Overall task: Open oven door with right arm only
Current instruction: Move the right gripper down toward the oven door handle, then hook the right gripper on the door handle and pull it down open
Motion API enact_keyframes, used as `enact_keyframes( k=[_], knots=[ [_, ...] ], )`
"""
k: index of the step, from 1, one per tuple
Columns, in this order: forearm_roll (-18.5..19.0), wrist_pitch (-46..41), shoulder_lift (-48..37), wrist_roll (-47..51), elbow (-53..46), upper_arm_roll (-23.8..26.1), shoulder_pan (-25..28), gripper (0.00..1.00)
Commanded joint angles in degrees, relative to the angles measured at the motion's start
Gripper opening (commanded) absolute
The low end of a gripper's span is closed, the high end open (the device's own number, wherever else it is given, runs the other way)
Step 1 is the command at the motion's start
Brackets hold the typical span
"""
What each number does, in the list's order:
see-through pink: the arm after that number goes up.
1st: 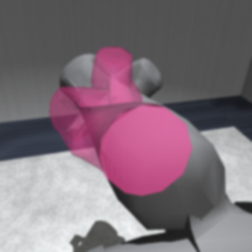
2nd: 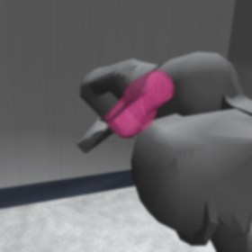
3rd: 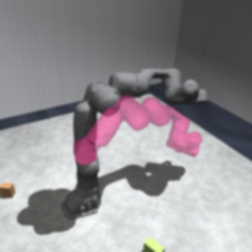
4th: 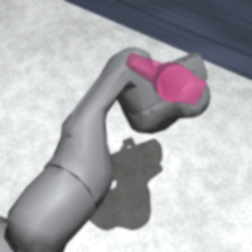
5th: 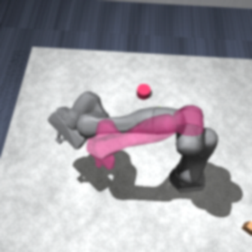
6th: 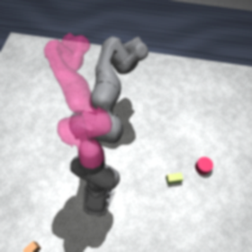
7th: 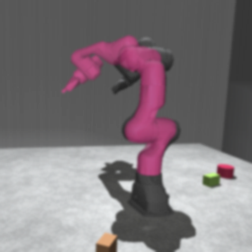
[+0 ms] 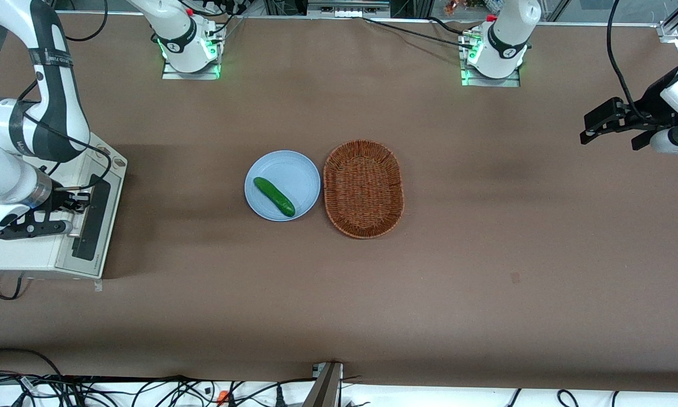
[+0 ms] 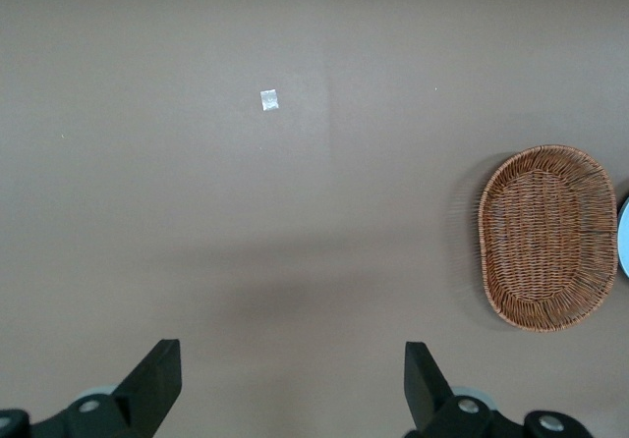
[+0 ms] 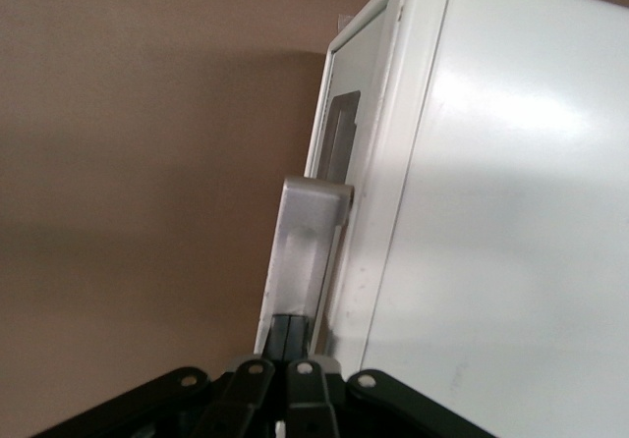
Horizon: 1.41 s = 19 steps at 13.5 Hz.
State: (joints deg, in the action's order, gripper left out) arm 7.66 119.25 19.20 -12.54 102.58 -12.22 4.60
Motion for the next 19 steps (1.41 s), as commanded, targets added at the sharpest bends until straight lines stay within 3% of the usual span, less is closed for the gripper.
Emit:
enact_keyframes(
  k=[1, 3, 9, 15, 18, 19],
  knots=[
    [-0.54, 4.14, 4.25, 0.05, -0.97, -0.26, -0.03, 0.00],
    [-2.47, 5.64, 5.93, 2.06, -1.15, -0.26, 0.23, 0.00],
    [-3.00, 5.82, 11.02, 8.75, -4.48, 0.00, 4.44, 0.00],
    [-8.88, 8.00, 18.75, 12.80, -8.88, -0.08, 8.40, 0.00],
    [-9.15, 9.16, 20.17, 15.87, -9.67, 0.00, 8.84, 0.00],
    [-10.46, 8.37, 20.17, 17.44, -11.68, 0.00, 8.93, 0.08]
  ],
)
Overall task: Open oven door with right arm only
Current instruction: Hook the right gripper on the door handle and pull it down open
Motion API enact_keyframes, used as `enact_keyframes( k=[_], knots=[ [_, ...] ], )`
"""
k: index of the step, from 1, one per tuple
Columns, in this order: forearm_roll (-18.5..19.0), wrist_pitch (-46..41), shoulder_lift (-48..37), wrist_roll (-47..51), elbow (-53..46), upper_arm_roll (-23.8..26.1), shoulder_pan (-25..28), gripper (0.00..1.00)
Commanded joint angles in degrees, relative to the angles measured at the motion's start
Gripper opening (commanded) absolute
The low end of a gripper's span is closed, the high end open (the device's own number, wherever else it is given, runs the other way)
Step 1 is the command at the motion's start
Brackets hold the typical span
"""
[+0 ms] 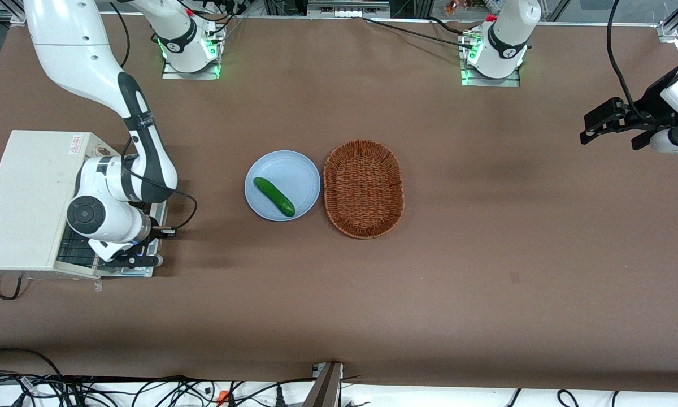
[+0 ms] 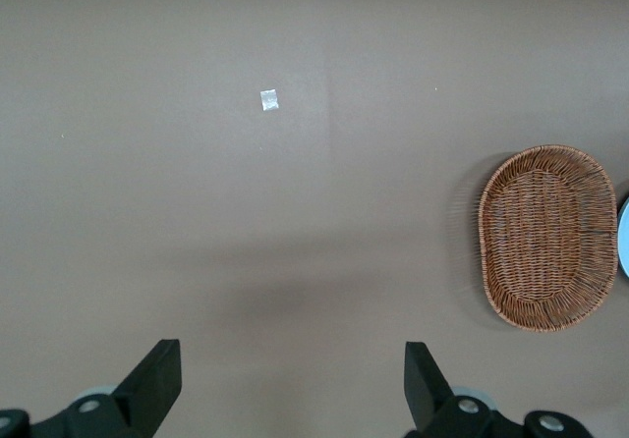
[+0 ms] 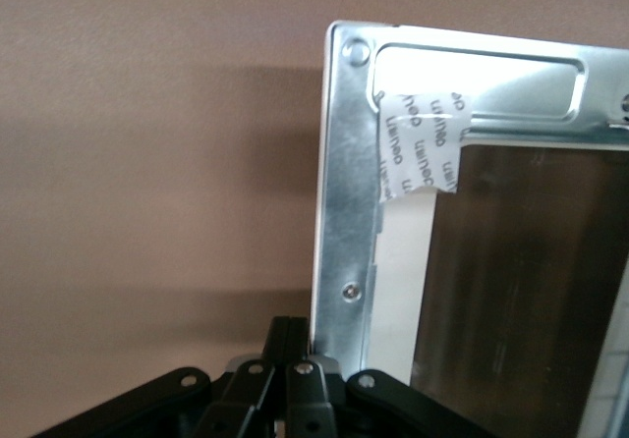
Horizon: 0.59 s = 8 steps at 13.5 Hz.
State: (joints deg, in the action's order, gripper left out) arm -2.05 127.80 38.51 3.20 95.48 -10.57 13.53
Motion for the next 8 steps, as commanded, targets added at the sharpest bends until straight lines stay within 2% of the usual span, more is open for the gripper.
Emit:
enact_keyframes(
  k=[1, 2, 3, 6, 8],
  knots=[
    [-3.72, -1.84, 0.69, 2.50, -6.25, -1.65, 0.36, 0.45],
    [-6.62, -3.42, 0.51, 3.29, -7.83, -1.73, 0.97, 0.99],
    [-7.52, -4.48, -0.19, 4.00, -8.37, -1.74, 1.15, 1.00],
    [-6.74, -10.00, -6.06, 5.24, -8.46, -1.65, 1.24, 1.00],
    [-3.50, -15.63, -13.51, 4.89, -7.94, -1.21, 1.15, 1.00]
  ],
)
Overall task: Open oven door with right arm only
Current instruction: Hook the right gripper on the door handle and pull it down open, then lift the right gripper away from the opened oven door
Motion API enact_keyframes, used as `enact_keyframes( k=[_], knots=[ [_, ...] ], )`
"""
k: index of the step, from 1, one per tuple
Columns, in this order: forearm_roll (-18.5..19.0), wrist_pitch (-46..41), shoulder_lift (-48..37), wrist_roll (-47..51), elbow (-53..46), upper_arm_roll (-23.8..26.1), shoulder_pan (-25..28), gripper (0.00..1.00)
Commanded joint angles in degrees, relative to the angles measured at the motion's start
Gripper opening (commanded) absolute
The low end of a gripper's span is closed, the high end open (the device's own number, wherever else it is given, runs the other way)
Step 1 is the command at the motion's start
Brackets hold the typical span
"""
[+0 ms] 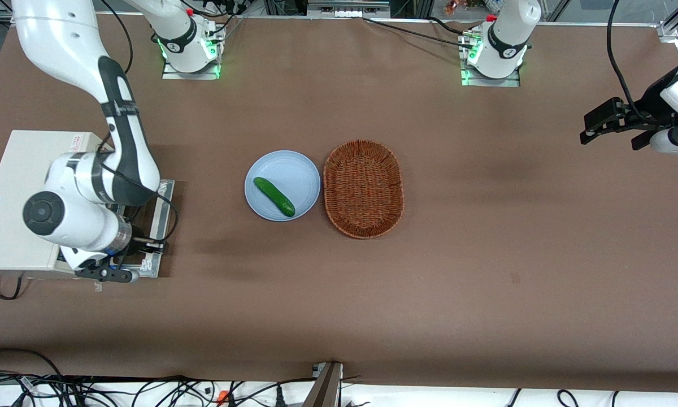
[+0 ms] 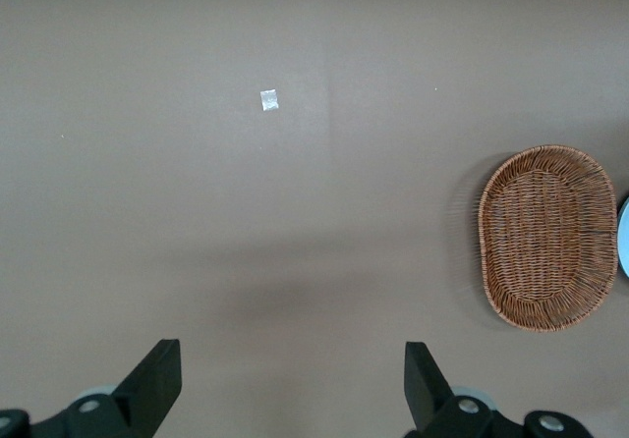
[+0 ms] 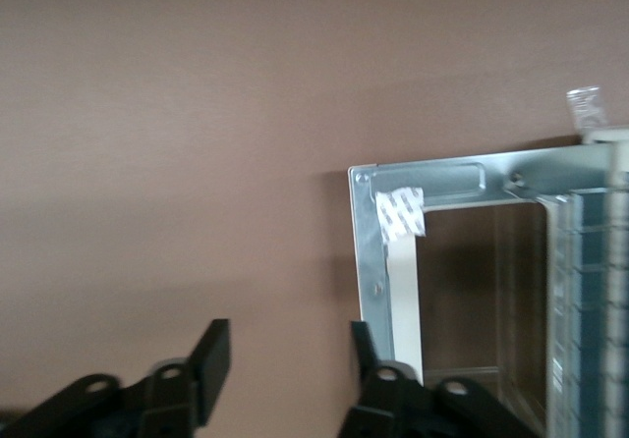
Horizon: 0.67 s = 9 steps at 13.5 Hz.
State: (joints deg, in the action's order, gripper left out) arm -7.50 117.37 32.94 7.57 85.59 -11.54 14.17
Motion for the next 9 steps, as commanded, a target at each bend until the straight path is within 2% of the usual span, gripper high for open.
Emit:
enact_keyframes(
  k=[1, 5, 7, 9],
  knots=[
    [2.22, -8.53, -11.55, 0.34, 2.03, -0.23, 0.42, 1.00],
    [2.58, -19.09, -25.26, -0.71, 4.14, 2.75, -1.42, 1.00],
    [4.15, -24.01, -29.84, -2.99, 4.14, 5.20, -2.65, 1.00],
    [4.16, -27.36, -32.92, -3.35, 4.05, 6.53, -3.44, 1.00]
  ],
)
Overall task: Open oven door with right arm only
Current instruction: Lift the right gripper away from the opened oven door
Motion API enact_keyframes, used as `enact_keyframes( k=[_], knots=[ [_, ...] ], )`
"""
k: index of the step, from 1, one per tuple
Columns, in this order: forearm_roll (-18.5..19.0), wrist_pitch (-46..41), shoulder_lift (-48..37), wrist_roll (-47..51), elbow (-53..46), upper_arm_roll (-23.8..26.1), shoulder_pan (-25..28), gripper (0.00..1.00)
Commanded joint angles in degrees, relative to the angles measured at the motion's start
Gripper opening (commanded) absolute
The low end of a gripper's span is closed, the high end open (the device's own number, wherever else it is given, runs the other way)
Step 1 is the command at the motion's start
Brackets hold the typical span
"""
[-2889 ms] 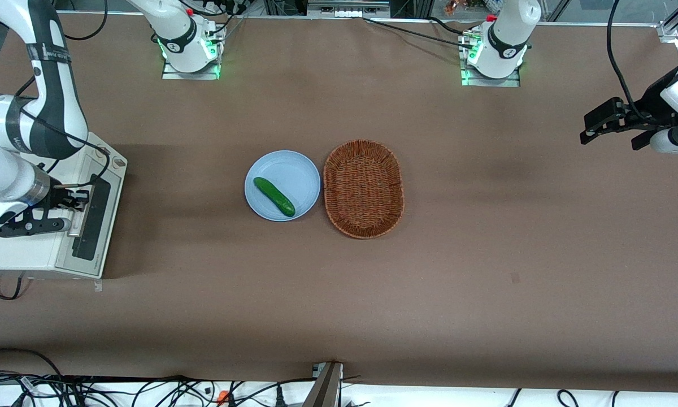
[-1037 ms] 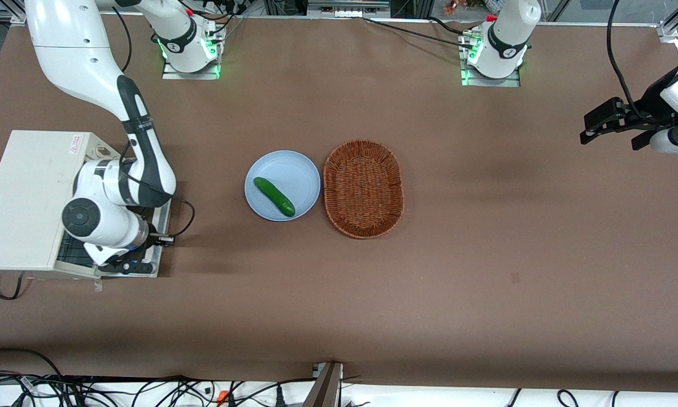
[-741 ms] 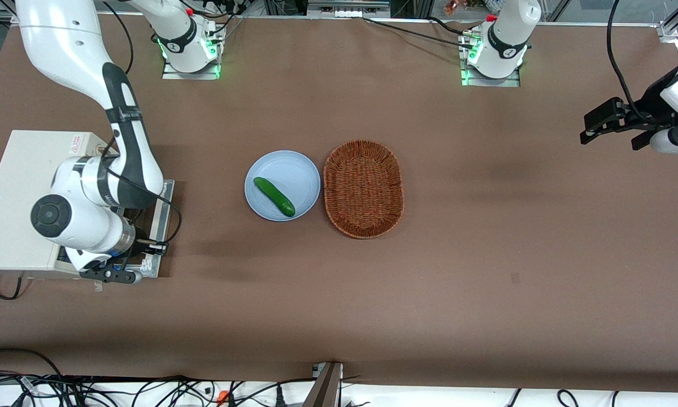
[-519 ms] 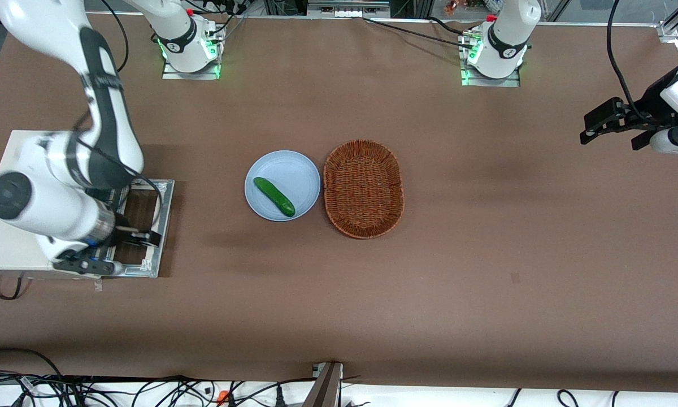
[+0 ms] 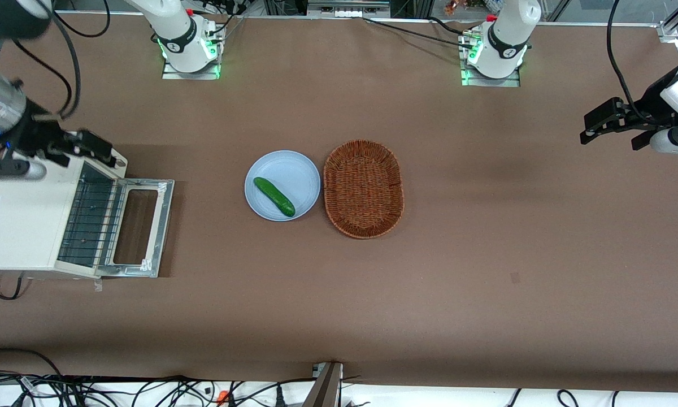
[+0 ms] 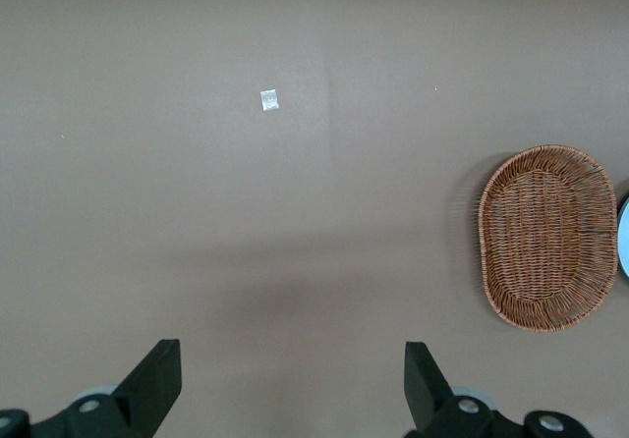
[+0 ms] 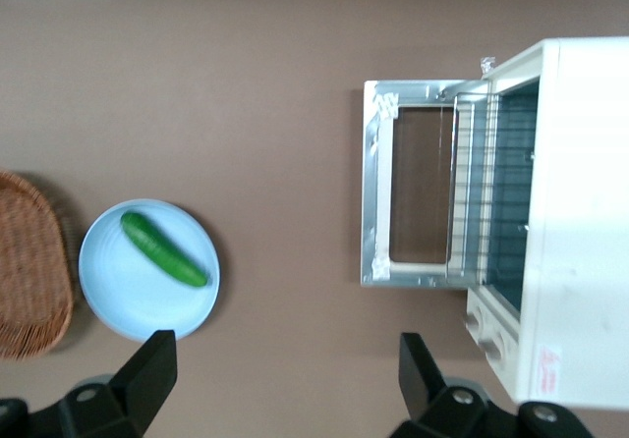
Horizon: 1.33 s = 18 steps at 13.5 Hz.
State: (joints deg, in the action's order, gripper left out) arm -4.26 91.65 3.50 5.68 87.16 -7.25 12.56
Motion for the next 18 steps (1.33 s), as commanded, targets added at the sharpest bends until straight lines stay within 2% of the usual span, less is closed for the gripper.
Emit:
enact_keyframes(
  k=[1, 18],
  knots=[
    [1.01, -2.34, -3.94, -2.42, 2.31, 2.58, -2.01, 1.00],
    [2.59, -5.42, -4.29, -4.18, 2.14, 3.03, -2.45, 1.00]
  ],
)
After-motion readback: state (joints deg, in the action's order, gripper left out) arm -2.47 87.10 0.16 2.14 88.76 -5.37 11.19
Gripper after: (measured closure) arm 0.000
